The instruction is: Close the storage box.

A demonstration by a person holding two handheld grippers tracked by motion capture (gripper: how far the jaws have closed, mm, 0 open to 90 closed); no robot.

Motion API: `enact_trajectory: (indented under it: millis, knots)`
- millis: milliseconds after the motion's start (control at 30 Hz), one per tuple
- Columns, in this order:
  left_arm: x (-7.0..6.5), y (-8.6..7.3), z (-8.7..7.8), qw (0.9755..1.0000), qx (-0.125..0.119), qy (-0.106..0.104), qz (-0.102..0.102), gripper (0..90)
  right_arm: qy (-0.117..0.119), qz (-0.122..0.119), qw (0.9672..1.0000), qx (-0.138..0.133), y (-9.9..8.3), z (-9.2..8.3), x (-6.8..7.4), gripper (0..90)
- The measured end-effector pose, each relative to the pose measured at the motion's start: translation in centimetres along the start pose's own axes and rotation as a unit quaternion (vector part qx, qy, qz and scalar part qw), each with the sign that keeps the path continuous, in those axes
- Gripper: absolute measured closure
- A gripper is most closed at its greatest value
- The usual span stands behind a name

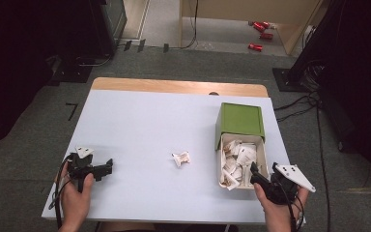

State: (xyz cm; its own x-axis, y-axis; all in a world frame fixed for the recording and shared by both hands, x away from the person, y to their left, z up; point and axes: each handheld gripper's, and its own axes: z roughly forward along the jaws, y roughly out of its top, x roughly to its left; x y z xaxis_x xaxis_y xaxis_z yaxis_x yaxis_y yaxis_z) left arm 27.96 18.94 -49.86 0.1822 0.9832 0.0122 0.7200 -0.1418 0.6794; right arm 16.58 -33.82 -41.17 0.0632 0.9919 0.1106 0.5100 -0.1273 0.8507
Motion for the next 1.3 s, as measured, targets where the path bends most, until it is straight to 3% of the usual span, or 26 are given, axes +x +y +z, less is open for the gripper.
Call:
enact_trajectory:
  millis: [467,567,833,1000,1300]
  knots:
    - [0.0,0.0,0.0,1.0,0.0,0.0,0.0,0.0,0.026,-0.005,0.9997,0.005,-1.8,1.0,-1.1,66.1]
    - [0.0,0.0,0.0,1.0,0.0,0.0,0.0,0.0,0.033,0.004,0.9994,-0.003,-2.4,1.0,-1.6,73.7]
    - [0.0,0.0,0.0,1.0,0.0,0.0,0.0,0.0,0.033,0.007,0.9993,0.016,-3.9,1.7,-2.0,77.0]
    - [0.0,0.0,0.0,1.0,0.0,0.0,0.0,0.0,0.024,0.026,0.999,0.027,-4.4,2.0,-2.1,83.6]
    - [0.0,0.0,0.0,1.0,0.0,0.0,0.001,0.0,0.012,0.03,0.9987,0.04,-5.2,2.9,-1.9,83.4]
